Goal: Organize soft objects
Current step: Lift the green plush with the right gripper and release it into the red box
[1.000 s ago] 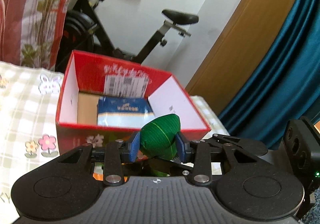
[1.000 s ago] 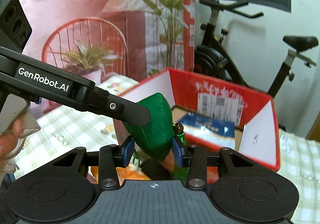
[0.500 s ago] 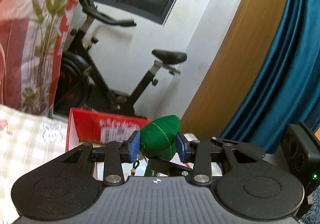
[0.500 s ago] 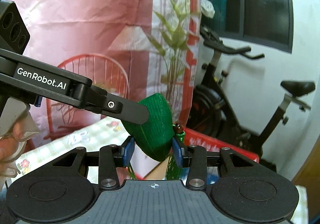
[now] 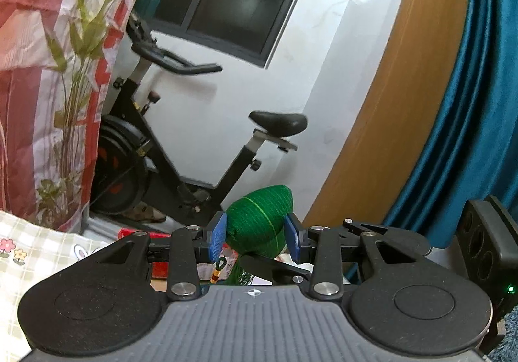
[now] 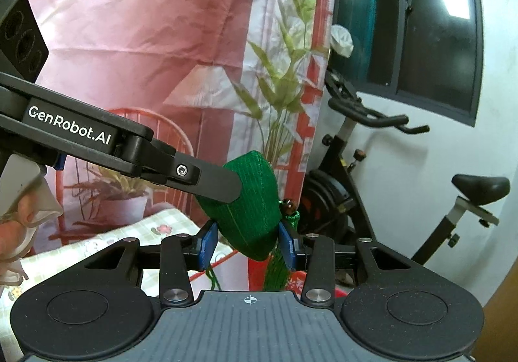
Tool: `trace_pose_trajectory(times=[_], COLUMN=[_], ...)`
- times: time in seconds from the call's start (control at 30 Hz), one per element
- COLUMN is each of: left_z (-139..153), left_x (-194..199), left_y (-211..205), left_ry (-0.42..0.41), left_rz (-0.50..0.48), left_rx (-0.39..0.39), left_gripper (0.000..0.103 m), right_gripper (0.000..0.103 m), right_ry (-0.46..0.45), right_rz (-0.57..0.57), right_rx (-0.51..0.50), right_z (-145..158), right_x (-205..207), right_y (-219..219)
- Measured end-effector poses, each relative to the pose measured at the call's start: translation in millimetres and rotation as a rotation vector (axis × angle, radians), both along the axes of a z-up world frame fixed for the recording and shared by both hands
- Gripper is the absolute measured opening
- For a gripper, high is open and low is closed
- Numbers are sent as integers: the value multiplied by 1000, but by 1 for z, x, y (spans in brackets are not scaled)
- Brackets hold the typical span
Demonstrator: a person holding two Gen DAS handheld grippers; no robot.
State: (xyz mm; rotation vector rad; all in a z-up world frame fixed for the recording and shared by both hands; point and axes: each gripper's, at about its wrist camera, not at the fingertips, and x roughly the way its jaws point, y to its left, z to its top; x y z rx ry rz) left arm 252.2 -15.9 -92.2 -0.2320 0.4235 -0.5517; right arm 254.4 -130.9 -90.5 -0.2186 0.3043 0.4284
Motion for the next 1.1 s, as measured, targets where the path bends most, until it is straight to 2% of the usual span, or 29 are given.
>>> trace_pose_trajectory(times=[0.33, 0.63, 0.87, 1.1], left_z=[-65, -102, -108, -95], left_x=[46, 71, 72, 45], left_y=[12, 22, 24, 26], left_ry=[175, 279, 289, 243], left_rz=[21, 53, 93, 92], left_rx=[25, 48, 113, 139], left_gripper=[40, 41, 41, 41], right_gripper=[38, 39, 42, 42], right_ry=[166, 281, 294, 275], right_rz=[-7, 3, -17, -46], right_rx=[1, 24, 35, 63], right_z=[-76, -127, -136, -125], right_x=[44, 70, 72, 47], right_y=[10, 17, 15, -2])
